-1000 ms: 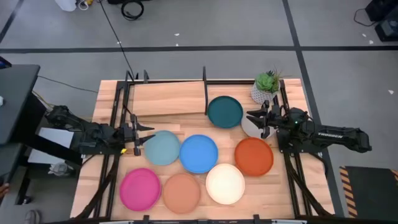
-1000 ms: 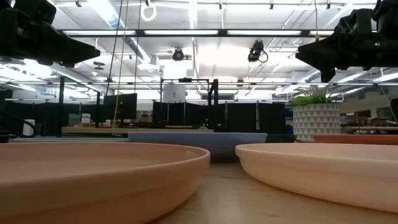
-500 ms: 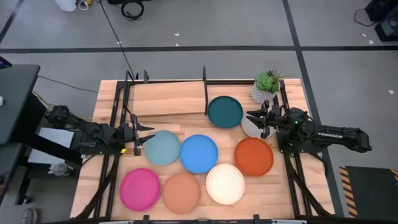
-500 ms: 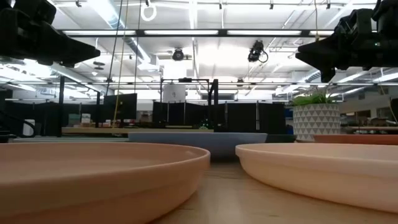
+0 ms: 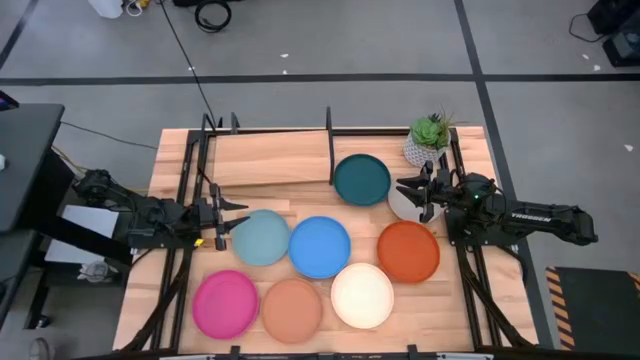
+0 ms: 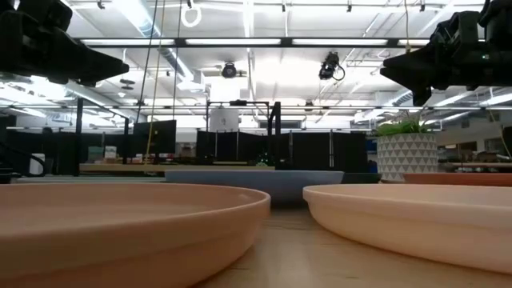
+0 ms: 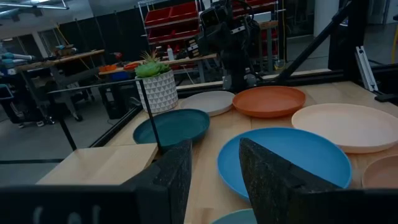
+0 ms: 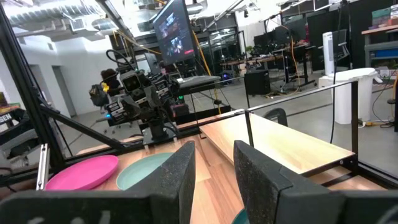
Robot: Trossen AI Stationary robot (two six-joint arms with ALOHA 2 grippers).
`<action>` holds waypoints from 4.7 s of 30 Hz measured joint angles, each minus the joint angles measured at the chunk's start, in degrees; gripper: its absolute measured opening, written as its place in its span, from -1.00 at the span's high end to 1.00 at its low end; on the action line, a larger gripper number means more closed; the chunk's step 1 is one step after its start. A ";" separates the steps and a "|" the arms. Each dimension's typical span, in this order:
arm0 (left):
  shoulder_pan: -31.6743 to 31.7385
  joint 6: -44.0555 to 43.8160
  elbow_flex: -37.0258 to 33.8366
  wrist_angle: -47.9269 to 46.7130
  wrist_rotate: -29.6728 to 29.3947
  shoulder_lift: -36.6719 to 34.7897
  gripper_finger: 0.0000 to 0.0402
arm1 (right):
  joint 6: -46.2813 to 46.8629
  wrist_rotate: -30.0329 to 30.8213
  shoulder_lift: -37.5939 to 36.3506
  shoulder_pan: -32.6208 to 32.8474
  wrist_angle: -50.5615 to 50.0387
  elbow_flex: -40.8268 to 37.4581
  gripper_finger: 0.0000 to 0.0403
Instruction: Place and stack plates onto a shelf
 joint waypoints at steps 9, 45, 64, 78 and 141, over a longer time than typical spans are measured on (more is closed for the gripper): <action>-0.02 0.00 0.02 0.02 -0.02 0.00 0.29 | 0.00 0.00 -0.01 0.00 -0.01 0.00 0.42; 1.03 0.30 0.00 24.05 12.26 0.39 0.29 | 2.28 4.26 7.55 0.81 -12.92 8.33 0.46; 0.98 -5.81 0.02 26.97 9.97 6.42 0.29 | -20.98 11.62 51.37 10.46 -23.35 24.91 0.40; 1.03 0.63 0.02 30.84 10.37 14.25 0.29 | -27.55 16.59 71.17 11.13 -32.54 39.15 0.02; 1.03 -11.61 17.97 -7.36 -5.12 17.45 0.30 | -46.94 30.00 84.67 13.60 -56.85 86.56 0.88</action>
